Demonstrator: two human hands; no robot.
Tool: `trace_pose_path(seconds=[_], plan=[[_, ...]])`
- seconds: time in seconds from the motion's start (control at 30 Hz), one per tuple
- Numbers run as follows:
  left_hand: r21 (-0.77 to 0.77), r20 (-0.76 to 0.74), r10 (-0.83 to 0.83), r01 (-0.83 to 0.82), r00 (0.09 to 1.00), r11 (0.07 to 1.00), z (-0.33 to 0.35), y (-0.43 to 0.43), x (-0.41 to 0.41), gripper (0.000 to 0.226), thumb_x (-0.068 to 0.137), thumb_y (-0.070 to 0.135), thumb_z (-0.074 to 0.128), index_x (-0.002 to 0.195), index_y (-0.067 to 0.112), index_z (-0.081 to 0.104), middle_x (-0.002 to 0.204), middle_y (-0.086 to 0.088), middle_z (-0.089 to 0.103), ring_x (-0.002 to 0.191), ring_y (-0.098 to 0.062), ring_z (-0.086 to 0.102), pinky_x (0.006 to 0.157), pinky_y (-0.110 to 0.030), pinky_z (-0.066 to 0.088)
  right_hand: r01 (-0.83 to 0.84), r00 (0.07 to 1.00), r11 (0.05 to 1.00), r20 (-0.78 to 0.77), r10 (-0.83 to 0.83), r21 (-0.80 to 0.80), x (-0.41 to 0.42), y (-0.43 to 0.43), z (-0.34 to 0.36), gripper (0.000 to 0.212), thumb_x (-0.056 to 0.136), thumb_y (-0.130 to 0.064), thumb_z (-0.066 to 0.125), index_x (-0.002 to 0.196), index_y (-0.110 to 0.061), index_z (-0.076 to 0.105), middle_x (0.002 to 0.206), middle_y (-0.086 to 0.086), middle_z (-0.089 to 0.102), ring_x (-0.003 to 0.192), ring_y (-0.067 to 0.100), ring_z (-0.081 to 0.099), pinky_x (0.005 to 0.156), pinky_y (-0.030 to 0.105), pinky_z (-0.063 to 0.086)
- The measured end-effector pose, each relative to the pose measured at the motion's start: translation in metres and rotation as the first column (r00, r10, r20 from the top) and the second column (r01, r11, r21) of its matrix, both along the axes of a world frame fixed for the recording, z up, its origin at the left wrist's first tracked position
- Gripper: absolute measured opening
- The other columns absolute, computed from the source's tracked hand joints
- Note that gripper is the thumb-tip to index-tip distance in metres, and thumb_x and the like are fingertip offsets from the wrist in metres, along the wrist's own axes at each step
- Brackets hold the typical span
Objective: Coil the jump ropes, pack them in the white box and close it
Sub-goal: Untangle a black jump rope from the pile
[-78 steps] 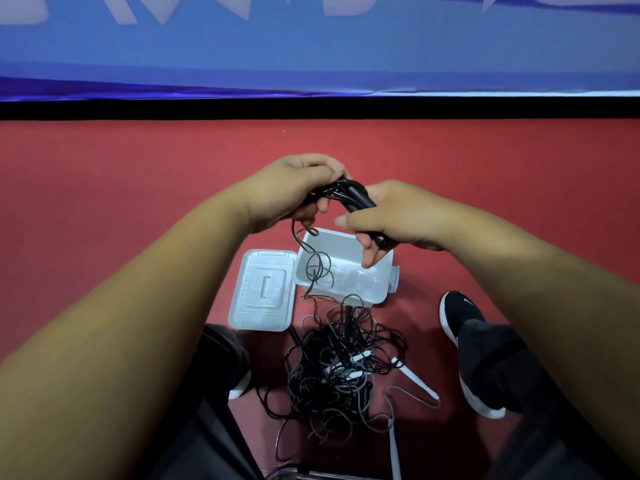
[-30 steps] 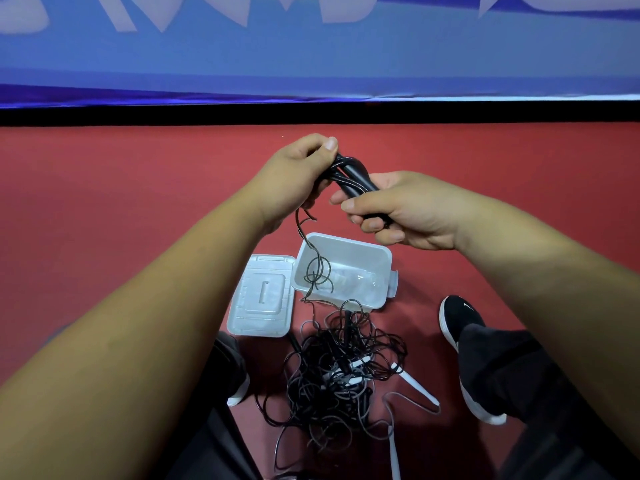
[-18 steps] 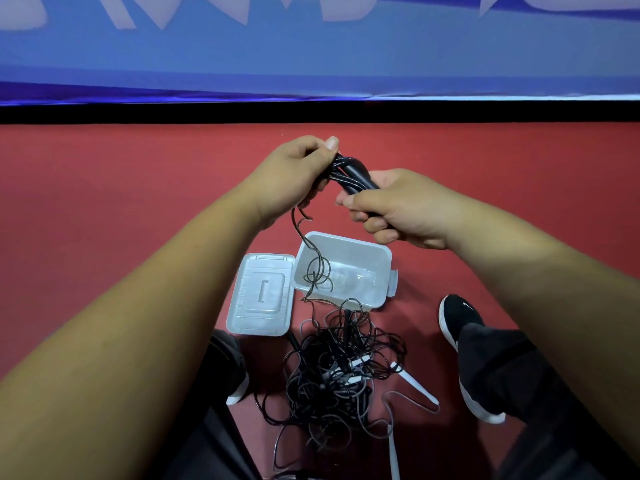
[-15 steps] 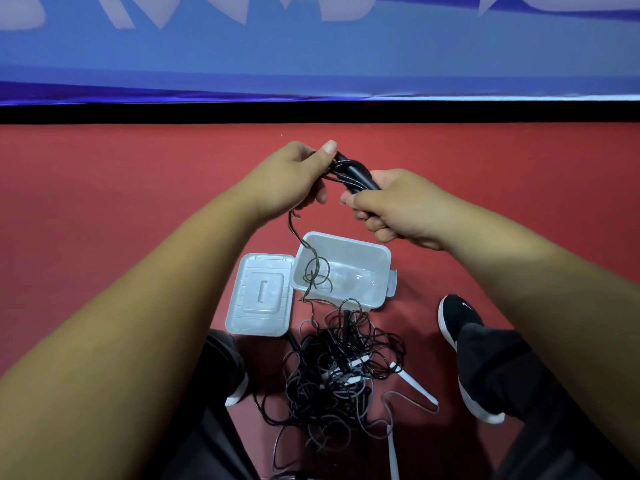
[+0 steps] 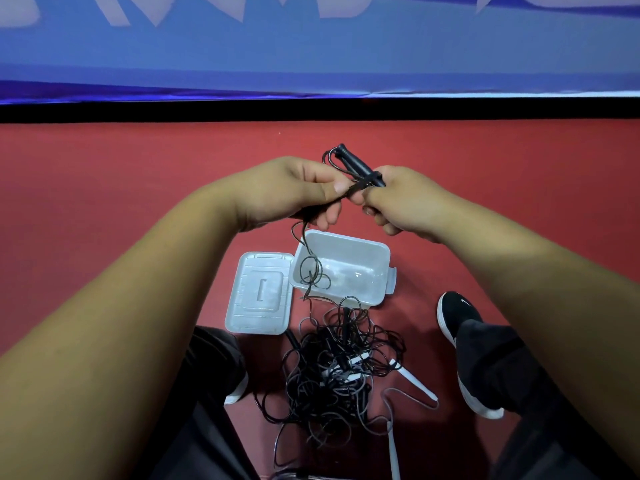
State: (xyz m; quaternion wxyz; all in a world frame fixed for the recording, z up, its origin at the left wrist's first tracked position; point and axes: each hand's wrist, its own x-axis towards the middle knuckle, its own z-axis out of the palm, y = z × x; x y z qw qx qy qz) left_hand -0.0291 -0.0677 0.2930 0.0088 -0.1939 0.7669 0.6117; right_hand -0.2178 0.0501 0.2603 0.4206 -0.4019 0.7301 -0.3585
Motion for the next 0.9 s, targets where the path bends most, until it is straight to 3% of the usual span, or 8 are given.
trace_pose_path(seconds=[0.07, 0.13, 0.23, 0.33, 0.4, 0.5, 0.6, 0.9], plan=[[-0.004, -0.011, -0.038, 0.038, 0.999, 0.999, 0.001, 0.001, -0.001, 0.029, 0.108, 0.022, 0.054, 0.124, 0.006, 0.071, 0.080, -0.005, 0.064, 0.073, -0.018, 0.058, 0.075, -0.033, 0.046, 0.007, 0.997, 0.999, 0.071, -0.005, -0.032, 0.001, 0.000, 0.002, 0.011, 0.098, -0.009, 0.057, 0.093, -0.018, 0.062, 0.080, 0.009, 0.053, 0.060, 0.017, 0.040, 0.050, 0.028, 0.034], [-0.016, -0.009, -0.020, 0.020, 1.000, 1.000, 0.000, -0.002, 0.000, 0.027, 0.108, 0.020, 0.055, 0.122, 0.004, 0.071, 0.079, -0.006, 0.063, 0.073, -0.018, 0.057, 0.075, -0.035, 0.047, 0.021, 0.980, 0.998, 0.197, -0.011, -0.051, 0.000, -0.001, 0.002, 0.011, 0.098, -0.007, 0.056, 0.102, -0.016, 0.061, 0.078, 0.008, 0.052, 0.055, 0.013, 0.035, 0.048, 0.025, 0.028], [-0.110, 0.001, 0.070, -0.070, 0.998, 0.992, -0.005, -0.009, 0.002, 0.024, 0.109, 0.020, 0.054, 0.115, 0.005, 0.072, 0.079, -0.006, 0.062, 0.072, -0.017, 0.059, 0.074, -0.034, 0.048, 0.020, 0.881, 0.999, 0.473, 0.006, -0.049, -0.005, 0.001, 0.000, 0.015, 0.103, -0.005, 0.053, 0.114, -0.015, 0.056, 0.071, 0.001, 0.044, 0.052, 0.008, 0.025, 0.041, 0.021, 0.019], [-0.227, 0.027, 0.125, -0.116, 0.992, 0.967, -0.010, -0.013, 0.003, 0.025, 0.110, 0.021, 0.053, 0.109, 0.004, 0.072, 0.079, -0.008, 0.065, 0.072, -0.016, 0.063, 0.071, -0.026, 0.048, -0.067, 0.780, 0.995, 0.618, 0.101, -0.077, -0.003, 0.007, 0.004, 0.010, 0.104, -0.013, 0.062, 0.113, -0.015, 0.057, 0.072, -0.002, 0.036, 0.054, 0.005, 0.022, 0.040, 0.017, 0.016], [-0.264, 0.043, 0.118, -0.103, 0.992, 0.959, -0.012, -0.012, 0.002, 0.026, 0.110, 0.021, 0.053, 0.106, 0.004, 0.071, 0.080, -0.008, 0.065, 0.073, -0.016, 0.064, 0.068, -0.021, 0.047, -0.077, 0.739, 0.993, 0.664, 0.116, -0.089, 0.003, 0.010, 0.007, 0.020, 0.099, -0.034, 0.068, 0.105, -0.018, 0.057, 0.073, -0.003, 0.033, 0.054, 0.004, 0.019, 0.041, 0.016, 0.015], [-0.307, 0.042, 0.067, -0.051, 0.997, 0.950, -0.013, -0.009, 0.000, 0.022, 0.110, 0.019, 0.053, 0.103, 0.008, 0.072, 0.078, -0.005, 0.066, 0.073, -0.014, 0.063, 0.068, -0.018, 0.047, 0.050, 0.703, 0.999, 0.711, -0.026, -0.012, 0.010, 0.005, 0.008, 0.038, 0.095, -0.057, 0.066, 0.108, -0.025, 0.052, 0.069, -0.005, 0.036, 0.052, 0.004, 0.019, 0.039, 0.015, 0.014], [-0.282, 0.040, -0.006, 0.017, 0.999, 0.959, -0.013, -0.005, -0.002, 0.021, 0.109, 0.018, 0.054, 0.103, 0.010, 0.072, 0.079, -0.003, 0.066, 0.074, -0.012, 0.062, 0.072, -0.020, 0.049, 0.190, 0.675, 0.981, 0.719, -0.164, 0.046, 0.010, -0.001, 0.003, 0.028, 0.101, -0.048, 0.064, 0.109, -0.023, 0.053, 0.067, -0.005, 0.036, 0.050, 0.006, 0.019, 0.037, 0.017, 0.014], [-0.178, 0.088, -0.072, 0.086, 0.994, 0.980, -0.018, -0.001, -0.008, 0.025, 0.110, 0.022, 0.053, 0.106, 0.005, 0.071, 0.078, -0.004, 0.065, 0.076, -0.019, 0.062, 0.079, -0.040, 0.046, 0.375, 0.686, 0.926, 0.663, -0.300, 0.031, 0.007, -0.012, -0.013, 0.019, 0.102, -0.029, 0.057, 0.095, -0.012, 0.058, 0.063, 0.000, 0.038, 0.046, 0.009, 0.022, 0.038, 0.020, 0.017]])
